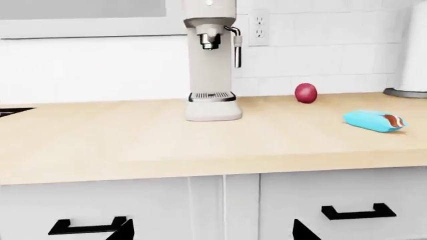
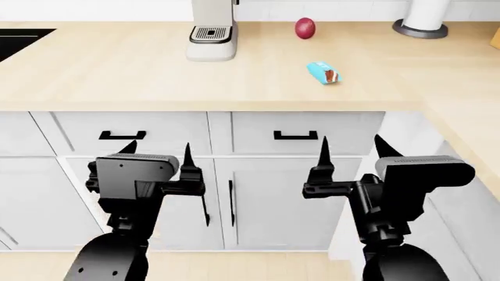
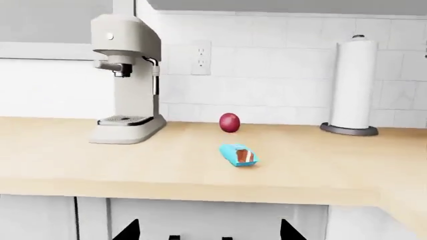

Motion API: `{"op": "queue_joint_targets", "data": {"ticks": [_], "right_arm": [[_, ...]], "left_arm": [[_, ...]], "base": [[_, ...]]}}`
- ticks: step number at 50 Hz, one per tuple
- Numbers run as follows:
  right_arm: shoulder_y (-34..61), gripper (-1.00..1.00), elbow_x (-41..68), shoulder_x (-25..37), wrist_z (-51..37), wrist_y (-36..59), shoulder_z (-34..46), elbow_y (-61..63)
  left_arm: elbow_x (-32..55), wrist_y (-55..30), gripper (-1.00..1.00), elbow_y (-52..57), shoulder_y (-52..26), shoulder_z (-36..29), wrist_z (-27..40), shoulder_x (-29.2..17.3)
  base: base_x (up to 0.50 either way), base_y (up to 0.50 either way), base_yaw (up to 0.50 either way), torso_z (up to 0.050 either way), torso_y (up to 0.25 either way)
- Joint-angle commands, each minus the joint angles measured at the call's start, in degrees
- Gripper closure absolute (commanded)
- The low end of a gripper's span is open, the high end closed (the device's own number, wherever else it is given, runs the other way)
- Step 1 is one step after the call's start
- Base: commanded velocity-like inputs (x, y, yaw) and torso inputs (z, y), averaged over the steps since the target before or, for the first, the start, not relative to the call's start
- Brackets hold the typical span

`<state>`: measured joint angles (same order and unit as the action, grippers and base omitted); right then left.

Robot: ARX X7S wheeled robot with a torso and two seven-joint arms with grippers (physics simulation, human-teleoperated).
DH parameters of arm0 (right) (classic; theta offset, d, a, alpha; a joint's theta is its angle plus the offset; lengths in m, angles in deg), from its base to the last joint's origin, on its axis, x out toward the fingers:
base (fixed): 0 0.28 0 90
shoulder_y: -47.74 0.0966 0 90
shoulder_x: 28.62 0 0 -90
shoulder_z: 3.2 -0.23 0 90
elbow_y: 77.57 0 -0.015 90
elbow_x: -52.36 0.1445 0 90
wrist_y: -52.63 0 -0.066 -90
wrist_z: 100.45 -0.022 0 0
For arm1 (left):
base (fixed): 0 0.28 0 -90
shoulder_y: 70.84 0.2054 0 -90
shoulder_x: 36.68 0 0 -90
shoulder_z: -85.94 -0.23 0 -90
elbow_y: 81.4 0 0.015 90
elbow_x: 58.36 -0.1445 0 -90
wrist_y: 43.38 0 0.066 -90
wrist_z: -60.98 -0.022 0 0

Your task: Pick the bar and vinegar from the counter and place them in the cabinets closest to them.

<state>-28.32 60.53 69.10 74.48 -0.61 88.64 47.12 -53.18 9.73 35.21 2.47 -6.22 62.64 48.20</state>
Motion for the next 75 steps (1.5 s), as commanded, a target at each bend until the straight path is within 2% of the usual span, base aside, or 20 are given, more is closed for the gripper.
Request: {"op": "queue_joint_targets", "data": {"ticks": [1, 6, 13, 30, 41, 56, 69, 75], "right_arm": [[13.8, -1.0, 1.5, 5.0, -1.1, 21.3, 1.1, 14.3], [18.4, -1.0, 2.7, 5.4, -1.0, 27.9, 0.0, 17.9], [19.5, -1.0, 3.6, 5.5, -1.1, 30.7, -0.8, 20.5], [22.5, -1.0, 4.4, 6.1, -1.9, 34.1, -0.5, 21.7], [35.4, -1.0, 7.0, 8.4, 0.7, 44.4, -1.9, 18.3], [43.2, -1.0, 8.2, 10.4, 3.1, 44.4, -1.1, 10.1], [43.5, -1.0, 9.2, 9.8, 3.0, 46.4, -2.6, 12.4], [42.2, -1.0, 9.1, 9.5, 2.7, 44.3, -2.3, 11.8]], "left_arm": [[2.9, -13.4, -1.0, 7.7, -13.2, 1.1, -0.1, -1.5], [3.9, -16.4, -1.0, 8.7, -17.9, 2.4, 0.4, -1.5], [4.4, -19.4, -1.0, 11.0, -20.4, 3.2, 0.8, -2.7], [5.2, -21.5, -1.0, 13.0, -20.9, 4.8, 1.4, -4.4], [7.2, -25.2, -1.0, 15.8, -22.7, 5.8, 0.9, -5.0], [8.0, -26.5, -1.0, 15.9, -24.6, 5.6, 1.2, -5.4], [8.3, -25.8, -1.0, 15.8, -24.3, 6.0, 1.6, -5.7], [8.8, -25.7, -1.0, 16.4, -23.8, 7.0, 1.7, -5.7]], "base": [[0.16, 0.04, 0.0, 0.0, 0.0], [0.17, 0.04, 0.0, 0.021, 0.0], [0.17, 0.01, 0.0, 0.05, 0.0], [0.16, 0.01, 0.0, 0.05, 0.0], [0.11, 0.0, 0.0, 0.05, 0.0], [0.1, 0.0, 0.0, 0.05, 0.0], [0.23, 0.0, 0.0, 0.05, 0.0], [0.26, 0.0, 0.0, 0.05, 0.0]]}}
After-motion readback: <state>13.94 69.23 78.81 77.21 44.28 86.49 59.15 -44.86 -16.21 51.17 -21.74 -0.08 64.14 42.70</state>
